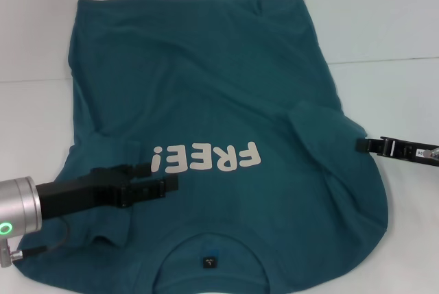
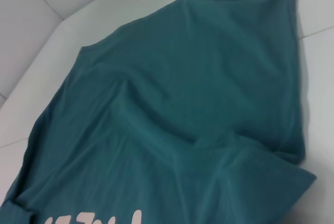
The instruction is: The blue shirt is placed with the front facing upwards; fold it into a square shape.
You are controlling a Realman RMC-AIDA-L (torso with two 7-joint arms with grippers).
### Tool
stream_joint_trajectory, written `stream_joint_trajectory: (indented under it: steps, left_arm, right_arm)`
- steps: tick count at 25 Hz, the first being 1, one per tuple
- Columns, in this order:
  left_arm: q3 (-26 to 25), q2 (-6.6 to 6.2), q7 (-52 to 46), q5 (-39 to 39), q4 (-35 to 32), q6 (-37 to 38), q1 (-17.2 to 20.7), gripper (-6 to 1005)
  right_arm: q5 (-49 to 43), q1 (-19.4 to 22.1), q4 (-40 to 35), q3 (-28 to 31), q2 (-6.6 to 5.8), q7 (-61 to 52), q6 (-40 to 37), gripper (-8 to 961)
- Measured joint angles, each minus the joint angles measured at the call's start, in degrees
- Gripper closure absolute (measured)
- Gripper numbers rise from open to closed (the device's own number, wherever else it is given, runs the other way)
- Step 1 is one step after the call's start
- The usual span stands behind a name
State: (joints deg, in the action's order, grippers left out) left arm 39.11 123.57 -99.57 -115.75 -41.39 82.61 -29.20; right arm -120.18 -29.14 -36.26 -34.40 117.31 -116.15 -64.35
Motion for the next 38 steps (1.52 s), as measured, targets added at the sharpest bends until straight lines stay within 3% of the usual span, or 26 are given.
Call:
stream_joint_trajectory:
  steps: [14, 29, 38]
  left_arm:
    - [0.0, 0.27, -0.2, 0.5, 0.2, 0.0, 0.3, 111]
    - [-0.4, 0.31, -0.2, 0.5, 0.9, 0.0, 0.0, 111]
    - [-0.4, 0.26, -0.1, 0.5, 0.9, 0.0, -0.1, 112]
  right_arm:
    - [3.7, 0.9, -3.9, 0.2, -0.21, 6.7, -12.7, 927]
    - [3.5, -0.8, -3.2, -9.3, 0.49, 7.1, -13.3, 911]
    - [3.5, -0.8, -3.2, -11.3, 0.18, 7.2, -13.6, 723]
